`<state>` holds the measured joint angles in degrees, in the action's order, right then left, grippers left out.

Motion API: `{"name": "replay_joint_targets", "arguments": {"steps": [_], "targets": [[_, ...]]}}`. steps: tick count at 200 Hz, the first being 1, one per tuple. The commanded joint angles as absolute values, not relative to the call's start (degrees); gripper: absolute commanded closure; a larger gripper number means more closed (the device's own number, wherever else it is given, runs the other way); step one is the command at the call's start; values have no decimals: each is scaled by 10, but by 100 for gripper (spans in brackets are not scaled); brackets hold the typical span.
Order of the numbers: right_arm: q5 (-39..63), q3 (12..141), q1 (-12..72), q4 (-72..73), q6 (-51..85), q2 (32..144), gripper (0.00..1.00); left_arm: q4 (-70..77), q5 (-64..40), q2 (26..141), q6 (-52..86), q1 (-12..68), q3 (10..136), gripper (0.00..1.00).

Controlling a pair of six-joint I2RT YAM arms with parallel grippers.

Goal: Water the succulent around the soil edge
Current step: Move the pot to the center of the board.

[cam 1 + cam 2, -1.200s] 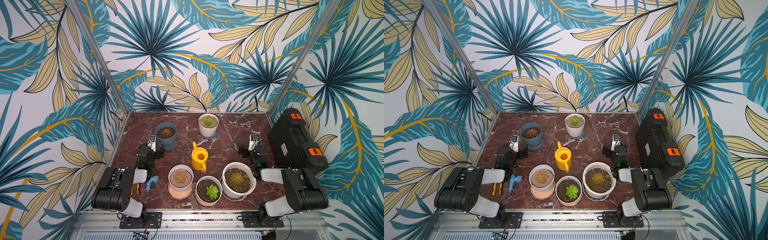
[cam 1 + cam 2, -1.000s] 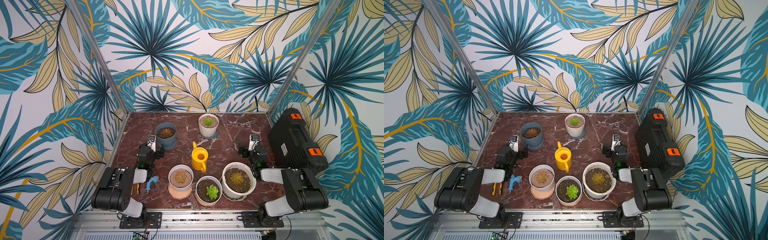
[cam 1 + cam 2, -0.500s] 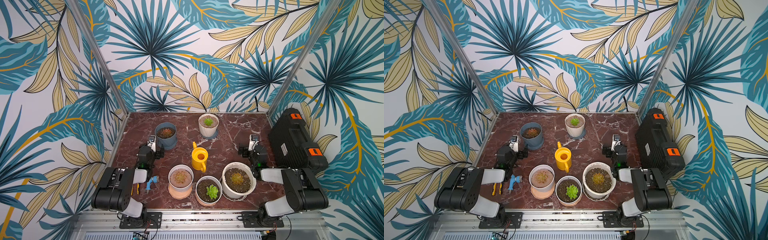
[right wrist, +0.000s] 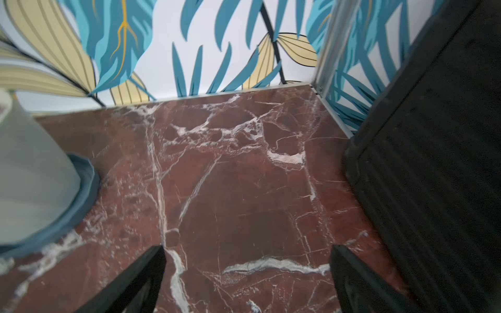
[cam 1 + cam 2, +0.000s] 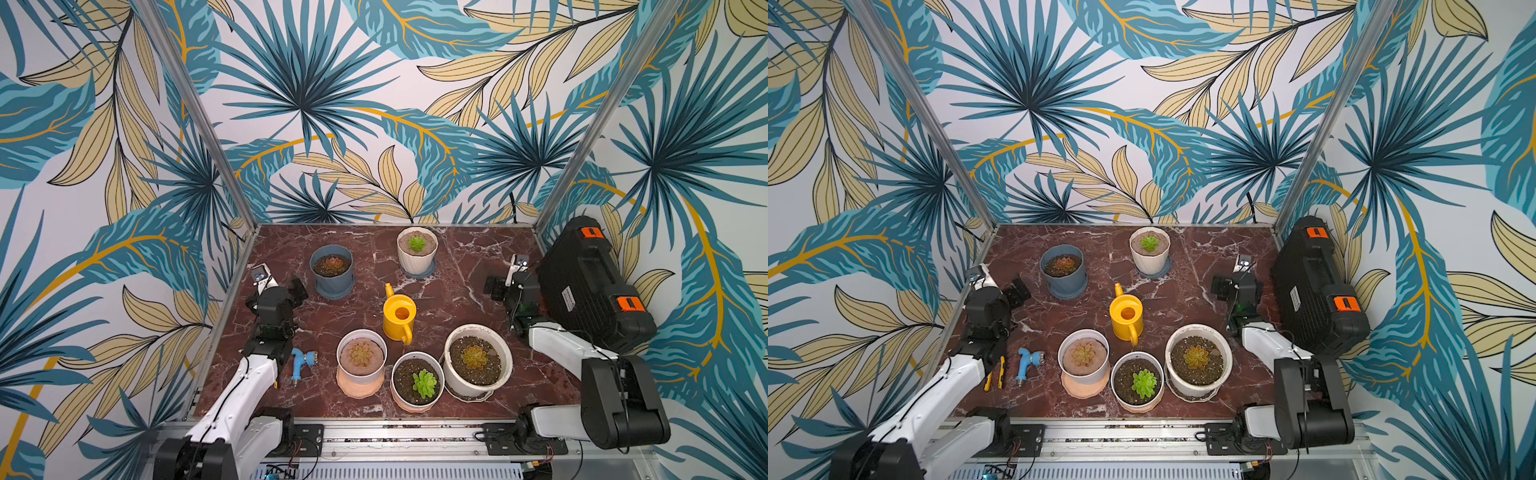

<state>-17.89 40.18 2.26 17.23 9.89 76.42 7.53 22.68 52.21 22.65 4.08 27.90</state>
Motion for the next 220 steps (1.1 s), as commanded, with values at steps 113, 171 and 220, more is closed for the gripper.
{"name": "replay_joint_targets", "arguments": {"steps": [113,171,220], "targets": [[-15,556,37,-509,241,444,6,-375,-34,449,233,261,394,18],[-21,564,38,-583,213,415,9,-362,43,502,238,302,388,39],[0,550,38,-592,213,414,9,-306,53,498,250,324,362,58]]}}
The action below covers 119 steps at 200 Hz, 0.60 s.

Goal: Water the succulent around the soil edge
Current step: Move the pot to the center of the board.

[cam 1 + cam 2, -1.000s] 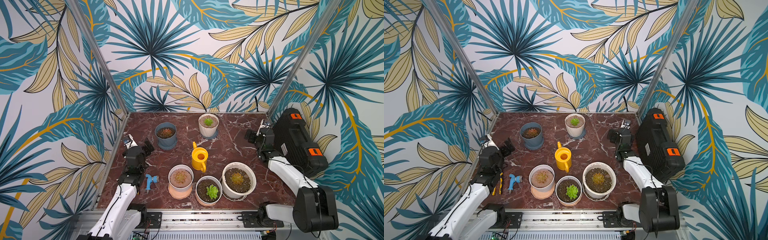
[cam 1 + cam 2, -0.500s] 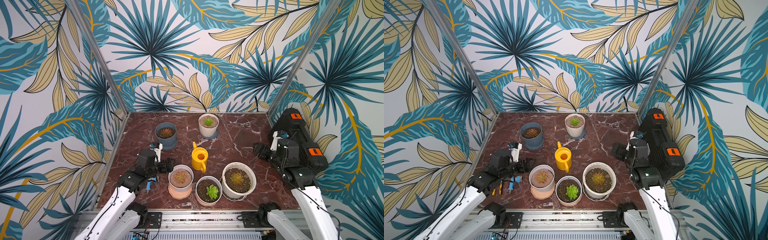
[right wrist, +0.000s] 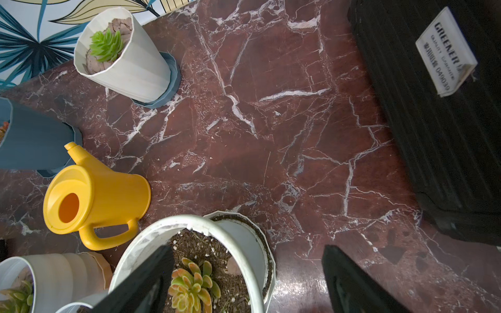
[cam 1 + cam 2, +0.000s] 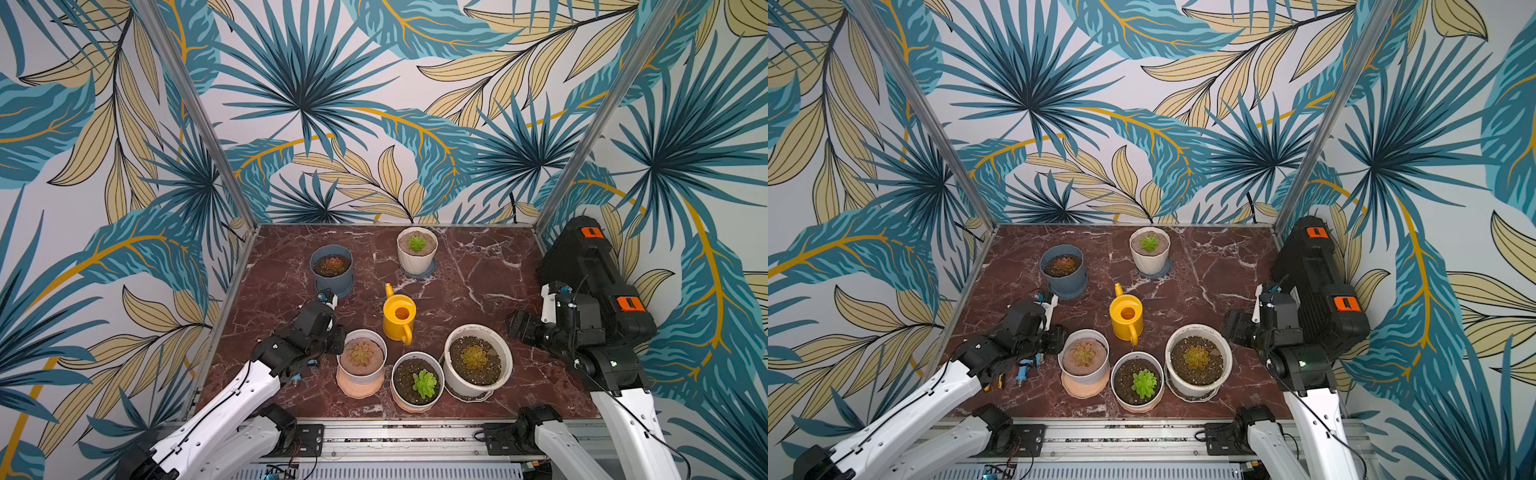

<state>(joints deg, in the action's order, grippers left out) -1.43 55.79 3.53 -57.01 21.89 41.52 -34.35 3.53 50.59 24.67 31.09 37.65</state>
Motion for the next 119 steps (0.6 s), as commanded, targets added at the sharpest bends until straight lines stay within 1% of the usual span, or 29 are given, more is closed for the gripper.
{"name": "replay_joint_targets", "arguments": {"steps": [1,32,66,101,111,119], "targets": [[0,549,38,-591,214,414,9,-305,54,498,250,325,363,58],[0,551,37,-595,216,413,9,-305,35,503,241,341,370,57],[3,558,38,-610,210,419,9,-341,7,523,240,348,391,54],[10,573,38,-632,200,424,9,-392,17,540,255,352,407,49],[7,576,37,-637,194,424,9,-401,31,537,253,352,408,49],[3,577,37,-638,191,425,9,-405,40,536,251,353,406,51]]}}
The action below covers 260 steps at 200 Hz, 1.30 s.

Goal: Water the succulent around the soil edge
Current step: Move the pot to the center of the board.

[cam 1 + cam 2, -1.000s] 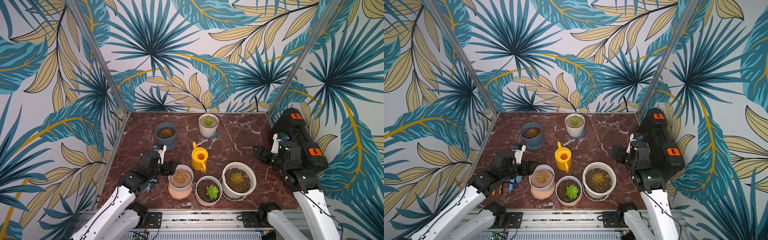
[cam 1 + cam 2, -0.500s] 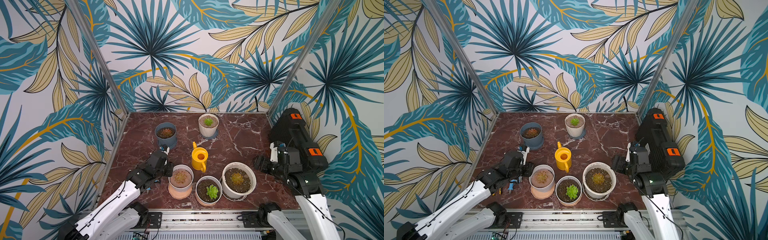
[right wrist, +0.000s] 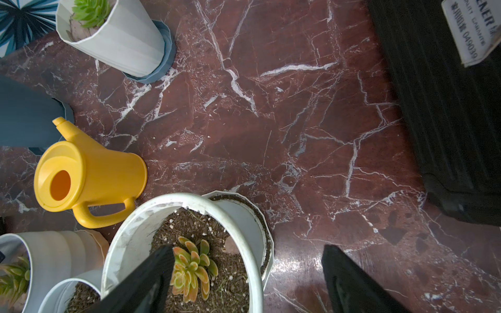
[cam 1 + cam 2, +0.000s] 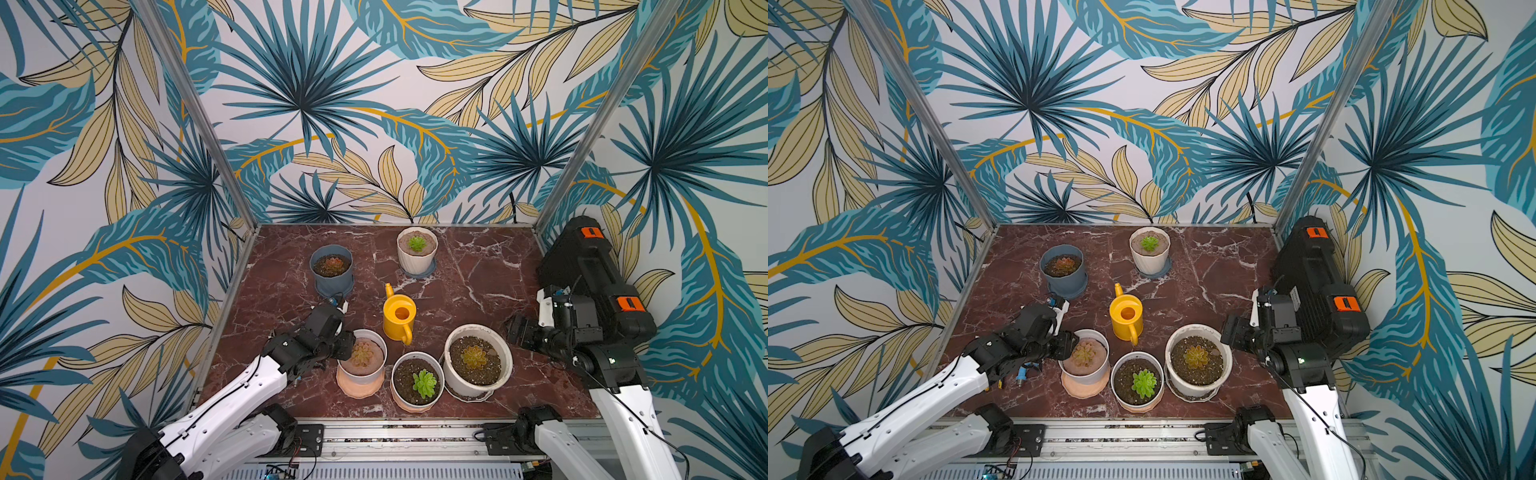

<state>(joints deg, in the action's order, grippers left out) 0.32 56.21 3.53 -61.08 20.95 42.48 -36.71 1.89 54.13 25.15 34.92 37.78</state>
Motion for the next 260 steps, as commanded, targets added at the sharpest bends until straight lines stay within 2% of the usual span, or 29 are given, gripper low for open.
{"name": "replay_joint_targets", "arguments": {"steps": [1,14,27,49,96,137,169,180,195,226,260], "targets": [[3,577,38,-638,190,425,9,-404,41,536,251,353,406,52],[-2,576,38,-637,186,426,9,-399,42,538,250,353,402,57],[0,574,38,-635,184,428,9,-388,45,543,250,352,398,66],[5,571,37,-627,186,429,9,-366,57,551,248,353,390,91],[18,570,38,-608,201,432,8,-309,214,574,241,353,387,99],[38,556,37,-578,224,445,8,-211,362,629,203,348,409,99],[29,562,37,-597,248,468,9,-170,315,706,202,304,447,98],[10,581,41,-632,253,486,15,-179,287,731,208,294,462,98],[-2,595,55,-667,260,512,17,-172,266,749,210,294,465,94],[10,572,73,-698,267,533,18,-165,221,746,217,294,454,78],[13,543,78,-712,264,560,28,-180,171,699,215,294,451,65]]}}
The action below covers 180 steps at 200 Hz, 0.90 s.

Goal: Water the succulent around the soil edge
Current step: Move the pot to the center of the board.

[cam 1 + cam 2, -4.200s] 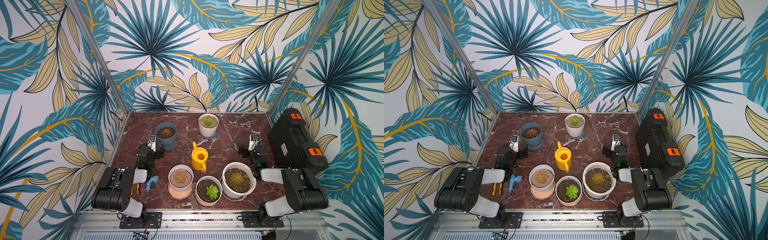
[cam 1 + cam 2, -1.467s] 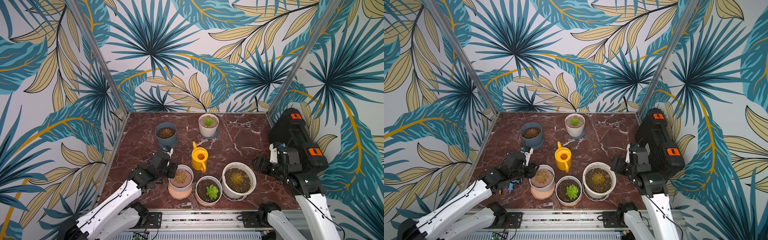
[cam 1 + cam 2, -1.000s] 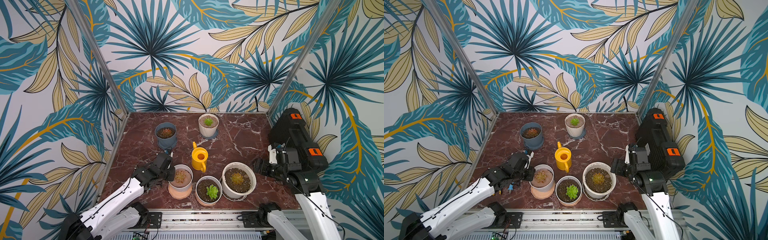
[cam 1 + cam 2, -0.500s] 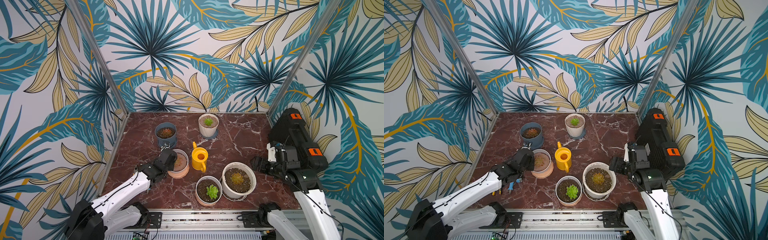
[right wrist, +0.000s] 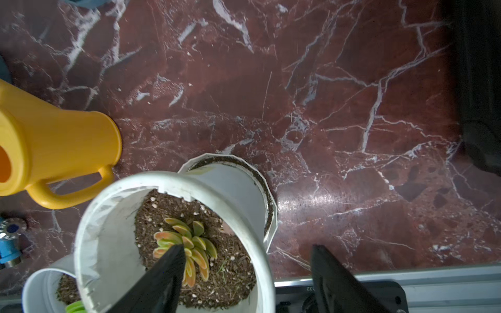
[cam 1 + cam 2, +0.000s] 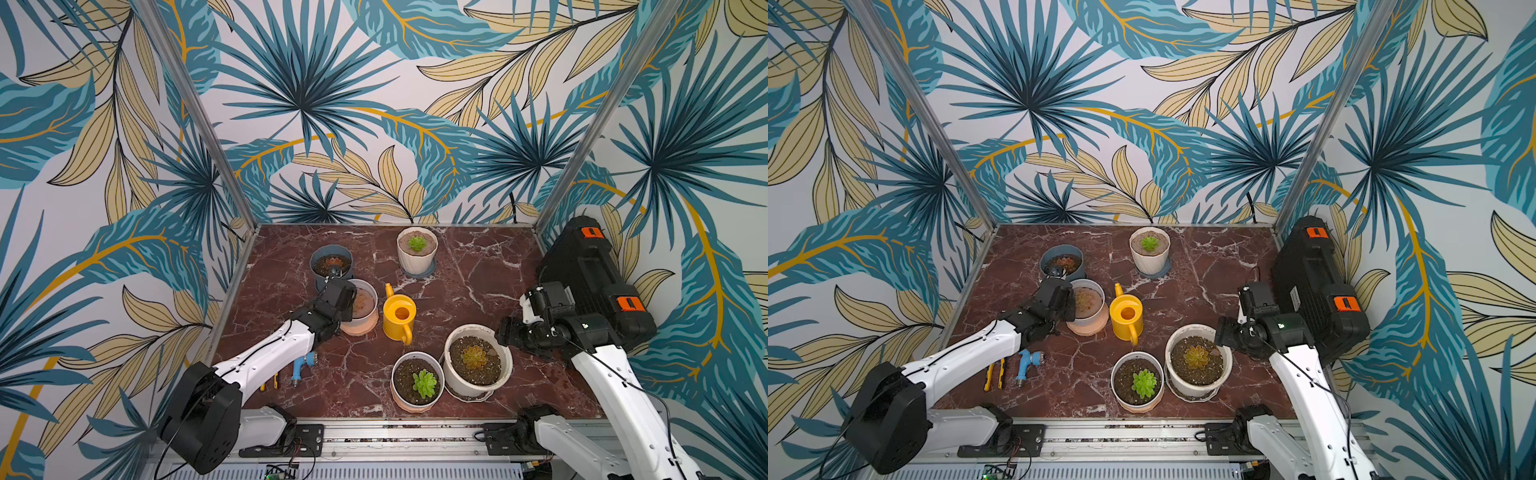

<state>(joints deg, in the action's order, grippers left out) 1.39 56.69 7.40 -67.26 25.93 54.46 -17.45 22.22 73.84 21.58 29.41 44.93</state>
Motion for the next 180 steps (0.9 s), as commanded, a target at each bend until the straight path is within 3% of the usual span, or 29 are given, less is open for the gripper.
{"name": "replay_joint_targets", "arguments": {"steps": [1,108,180], "targets": [[14,543,78,-712,265,561,28,-180,170,697,216,294,450,65],[-53,531,78,-557,337,626,79,-243,85,546,199,338,445,50],[-184,551,78,-427,355,688,87,-236,-5,561,200,361,438,48]]}}
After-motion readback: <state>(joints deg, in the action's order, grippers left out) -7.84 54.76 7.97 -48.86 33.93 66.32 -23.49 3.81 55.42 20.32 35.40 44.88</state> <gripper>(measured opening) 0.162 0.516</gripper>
